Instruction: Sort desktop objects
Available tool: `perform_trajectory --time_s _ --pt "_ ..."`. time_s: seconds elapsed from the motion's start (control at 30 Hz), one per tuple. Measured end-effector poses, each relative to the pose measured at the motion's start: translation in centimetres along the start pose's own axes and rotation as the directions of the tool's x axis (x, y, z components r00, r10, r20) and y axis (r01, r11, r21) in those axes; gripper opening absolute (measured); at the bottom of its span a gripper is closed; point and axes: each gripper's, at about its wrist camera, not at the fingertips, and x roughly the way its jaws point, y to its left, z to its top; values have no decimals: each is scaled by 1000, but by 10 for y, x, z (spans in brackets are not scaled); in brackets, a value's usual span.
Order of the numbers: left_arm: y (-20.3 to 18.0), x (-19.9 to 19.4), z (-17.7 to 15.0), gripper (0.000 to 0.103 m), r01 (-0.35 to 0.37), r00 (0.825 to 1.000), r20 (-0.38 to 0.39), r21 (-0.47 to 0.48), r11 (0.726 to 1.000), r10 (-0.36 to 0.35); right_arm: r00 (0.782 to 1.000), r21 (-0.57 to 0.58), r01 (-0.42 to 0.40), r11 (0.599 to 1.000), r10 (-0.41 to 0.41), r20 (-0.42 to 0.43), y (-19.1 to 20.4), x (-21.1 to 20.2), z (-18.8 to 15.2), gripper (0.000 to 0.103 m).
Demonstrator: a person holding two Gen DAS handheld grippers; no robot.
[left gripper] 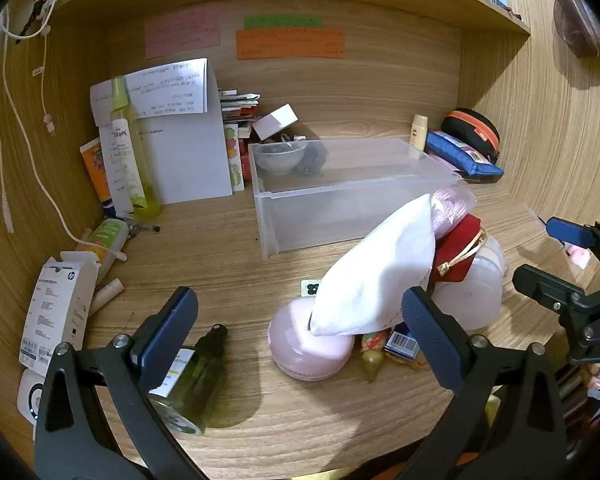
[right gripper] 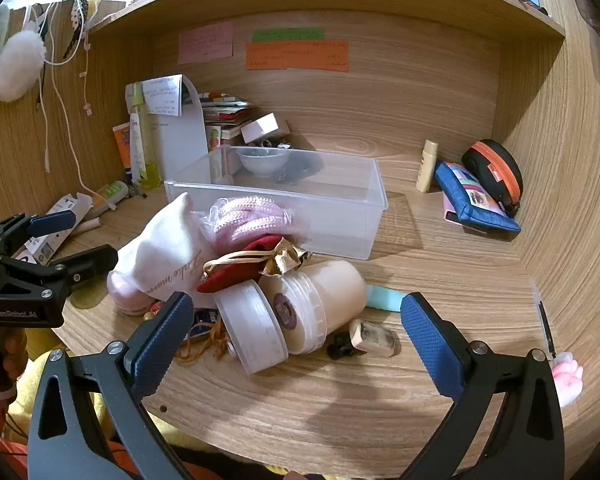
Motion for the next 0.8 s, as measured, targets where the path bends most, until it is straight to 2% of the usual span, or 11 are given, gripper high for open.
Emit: perform_trajectory --time_s 0.8 --pt "1 4 -3 103 3 1000 -20 -7 1000 -3 1000 -9 9 1000 -9 -8 1 1 -5 103"
